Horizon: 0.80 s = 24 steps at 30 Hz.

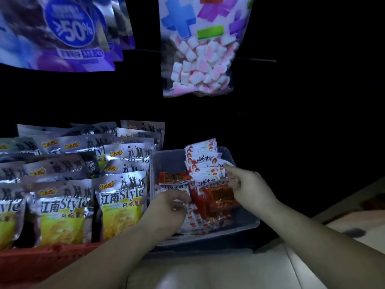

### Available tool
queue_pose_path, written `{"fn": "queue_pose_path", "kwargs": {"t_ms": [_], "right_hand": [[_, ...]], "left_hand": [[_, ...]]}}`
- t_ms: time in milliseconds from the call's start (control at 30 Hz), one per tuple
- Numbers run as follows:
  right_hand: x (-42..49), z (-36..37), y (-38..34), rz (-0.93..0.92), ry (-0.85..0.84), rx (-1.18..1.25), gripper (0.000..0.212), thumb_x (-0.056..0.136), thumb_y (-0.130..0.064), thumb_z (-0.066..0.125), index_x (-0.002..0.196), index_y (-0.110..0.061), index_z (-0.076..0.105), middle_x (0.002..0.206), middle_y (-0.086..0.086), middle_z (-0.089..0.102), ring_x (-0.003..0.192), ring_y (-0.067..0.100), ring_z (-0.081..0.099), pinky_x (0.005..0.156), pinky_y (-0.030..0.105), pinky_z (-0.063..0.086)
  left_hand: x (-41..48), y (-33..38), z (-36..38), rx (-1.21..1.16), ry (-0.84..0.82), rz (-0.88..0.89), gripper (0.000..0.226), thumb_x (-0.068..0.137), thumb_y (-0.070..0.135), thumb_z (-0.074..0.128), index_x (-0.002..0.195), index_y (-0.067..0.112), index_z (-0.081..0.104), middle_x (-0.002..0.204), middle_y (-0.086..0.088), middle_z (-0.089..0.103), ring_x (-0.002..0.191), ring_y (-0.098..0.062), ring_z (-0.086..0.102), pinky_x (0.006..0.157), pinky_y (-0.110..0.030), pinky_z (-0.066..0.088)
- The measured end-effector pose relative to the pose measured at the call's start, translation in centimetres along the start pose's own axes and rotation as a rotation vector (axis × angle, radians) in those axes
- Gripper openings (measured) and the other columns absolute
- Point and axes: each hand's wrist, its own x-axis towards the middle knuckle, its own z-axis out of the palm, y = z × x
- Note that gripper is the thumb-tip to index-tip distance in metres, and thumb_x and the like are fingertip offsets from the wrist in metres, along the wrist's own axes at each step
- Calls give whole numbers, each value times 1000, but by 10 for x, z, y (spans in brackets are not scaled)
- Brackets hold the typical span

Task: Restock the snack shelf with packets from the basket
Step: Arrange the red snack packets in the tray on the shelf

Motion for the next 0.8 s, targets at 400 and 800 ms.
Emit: {"fn": "queue_pose_path", "kwargs": {"t_ms": [400, 800], "right_hand": [[-43, -59, -95, 111, 12, 657, 25, 99, -4, 63, 110, -26, 60, 90, 2, 75, 74, 10, 74, 62, 30, 60], [-101, -70, -101, 66, -161, 809, 66, 92, -1, 71, 130, -53, 57, 105, -7, 74, 97, 16, 76, 70, 35, 64]], "left_hand": [[-47, 71, -35, -425, -27, 98, 29, 88, -7, 72, 98, 11, 52, 84, -8, 70, 71, -14, 70, 59, -26, 57], [-95, 75, -51, -601, -125, 75, 64, 89, -8, 71, 138, 31, 55, 105, 19, 76, 91, -18, 76, 78, -42, 64]]}}
